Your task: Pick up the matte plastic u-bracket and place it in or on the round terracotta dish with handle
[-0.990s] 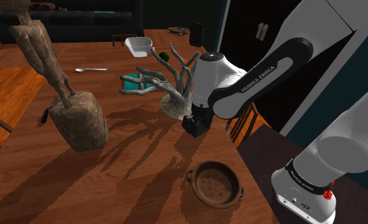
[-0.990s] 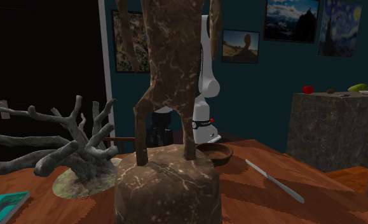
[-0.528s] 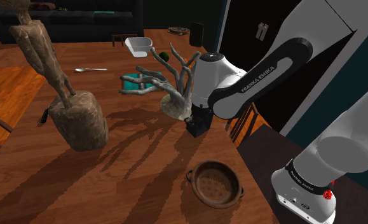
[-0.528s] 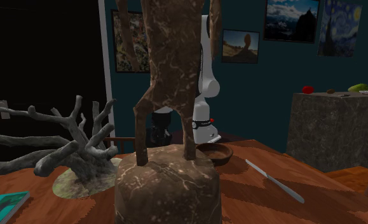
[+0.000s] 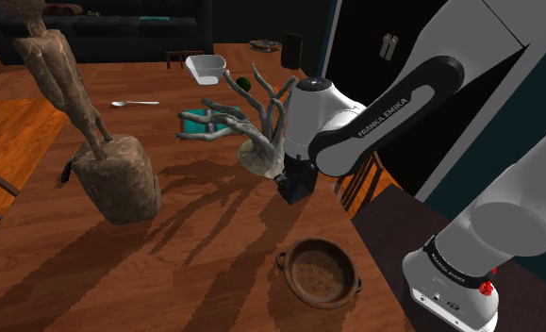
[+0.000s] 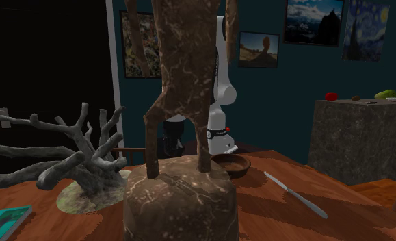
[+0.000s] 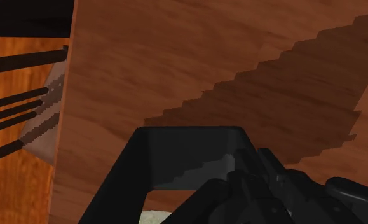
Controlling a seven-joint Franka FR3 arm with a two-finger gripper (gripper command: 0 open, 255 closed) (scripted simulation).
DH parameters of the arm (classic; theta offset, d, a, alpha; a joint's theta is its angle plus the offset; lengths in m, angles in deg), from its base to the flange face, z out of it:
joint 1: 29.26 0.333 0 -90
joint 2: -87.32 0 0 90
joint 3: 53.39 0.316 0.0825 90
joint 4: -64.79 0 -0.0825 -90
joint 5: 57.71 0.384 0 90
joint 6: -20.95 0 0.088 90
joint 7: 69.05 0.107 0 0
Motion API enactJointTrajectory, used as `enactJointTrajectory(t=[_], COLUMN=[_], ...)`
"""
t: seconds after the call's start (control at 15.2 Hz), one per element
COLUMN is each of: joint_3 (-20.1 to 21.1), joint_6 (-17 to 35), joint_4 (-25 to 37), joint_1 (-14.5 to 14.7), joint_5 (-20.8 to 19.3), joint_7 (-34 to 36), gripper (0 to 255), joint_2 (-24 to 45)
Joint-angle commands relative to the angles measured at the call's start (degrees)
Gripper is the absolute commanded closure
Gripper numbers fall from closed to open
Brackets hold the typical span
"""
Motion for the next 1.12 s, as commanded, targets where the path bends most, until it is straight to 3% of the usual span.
enactJointTrajectory(t=[0.0, 0.73, 0.79, 0.86, 1.06], joint_3=[0.0, -1.2, -1.0, -1.0, -5.9], joint_6=[-0.9, -11.0, -10.0, -10.0, -12.3], joint_4=[0.1, 2.1, 1.9, 1.9, 5.9], joint_1=[0.1, 1.7, 1.6, 1.6, -2.3], joint_5=[0.9, 7.4, 7.0, 7.0, 18.9], joint_7=[-0.7, -5.8, -5.3, -5.3, 2.4], gripper=[255, 255, 255, 0, 0], joint_2=[-0.9, -9.8, -8.9, -8.9, -2.1])
